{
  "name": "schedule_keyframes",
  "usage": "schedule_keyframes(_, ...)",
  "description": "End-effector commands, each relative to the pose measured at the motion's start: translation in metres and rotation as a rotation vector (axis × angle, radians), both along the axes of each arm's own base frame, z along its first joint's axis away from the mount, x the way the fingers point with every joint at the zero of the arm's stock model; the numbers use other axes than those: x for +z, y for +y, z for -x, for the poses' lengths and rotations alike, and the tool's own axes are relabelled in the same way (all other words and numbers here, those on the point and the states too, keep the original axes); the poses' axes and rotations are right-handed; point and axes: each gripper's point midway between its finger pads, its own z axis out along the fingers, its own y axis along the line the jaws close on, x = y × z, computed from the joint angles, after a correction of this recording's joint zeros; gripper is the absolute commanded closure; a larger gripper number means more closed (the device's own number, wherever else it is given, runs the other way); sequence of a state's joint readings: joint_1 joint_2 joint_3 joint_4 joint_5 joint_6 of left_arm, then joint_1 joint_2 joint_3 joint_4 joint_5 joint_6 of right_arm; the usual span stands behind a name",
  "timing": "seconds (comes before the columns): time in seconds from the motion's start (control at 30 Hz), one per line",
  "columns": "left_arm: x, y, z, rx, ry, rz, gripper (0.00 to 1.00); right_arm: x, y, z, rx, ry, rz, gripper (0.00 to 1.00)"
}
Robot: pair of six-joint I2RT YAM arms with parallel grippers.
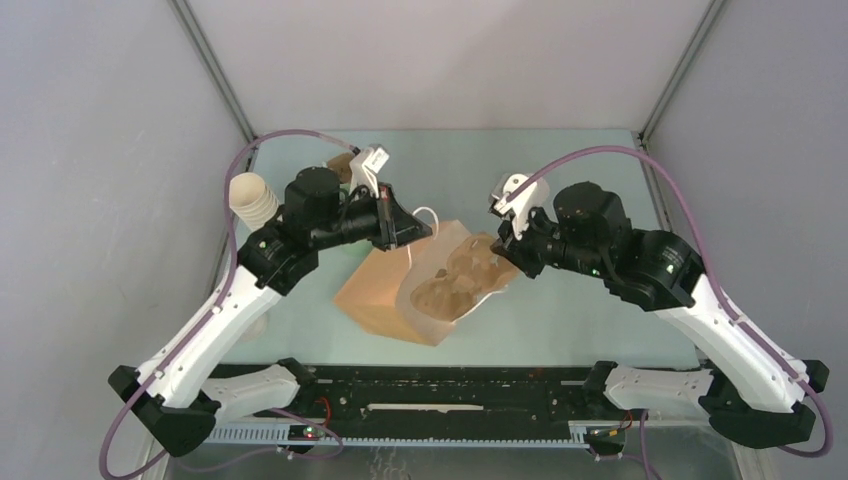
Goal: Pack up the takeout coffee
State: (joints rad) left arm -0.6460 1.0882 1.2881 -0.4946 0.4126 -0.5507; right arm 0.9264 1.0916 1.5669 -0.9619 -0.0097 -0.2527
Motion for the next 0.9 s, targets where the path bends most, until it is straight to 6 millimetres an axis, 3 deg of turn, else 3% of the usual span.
schedule_keyframes(0.0,0.008,-0.004,0.020,-0.069,-0.048,0.080,1.00,-0.015,0.019,0.005,-0.059,0.137,-0.135,1.00)
schedule_keyframes(0.13,-0.006,-0.004,0.029,-0.089,-0.039,0.072,1.00,-0.032,0.026,0.009,-0.059,0.201,-0.159,1.00)
schedule_keyframes(0.27,-0.008,-0.002,0.031,-0.086,-0.041,0.074,1.00,-0.038,0.043,0.015,-0.023,0.255,-0.258,1.00)
schedule_keyframes(0.37,-0.004,-0.004,0.032,-0.096,-0.045,0.087,1.00,-0.042,0.050,0.007,-0.075,0.280,-0.302,1.00)
schedule_keyframes(0.5,-0.002,-0.006,0.031,-0.100,-0.042,0.094,1.00,-0.052,0.041,-0.013,-0.243,0.280,-0.338,1.00)
schedule_keyframes(0.63,-0.004,-0.007,0.031,-0.105,-0.034,0.092,1.00,-0.053,0.028,-0.018,-0.298,0.242,-0.358,1.00)
schedule_keyframes(0.73,-0.008,-0.008,0.031,-0.108,-0.022,0.086,1.00,-0.061,0.032,-0.014,-0.258,0.242,-0.348,1.00)
schedule_keyframes(0.87,-0.008,-0.009,0.030,-0.103,-0.008,0.093,1.00,-0.068,0.053,-0.003,-0.153,0.279,-0.380,1.00)
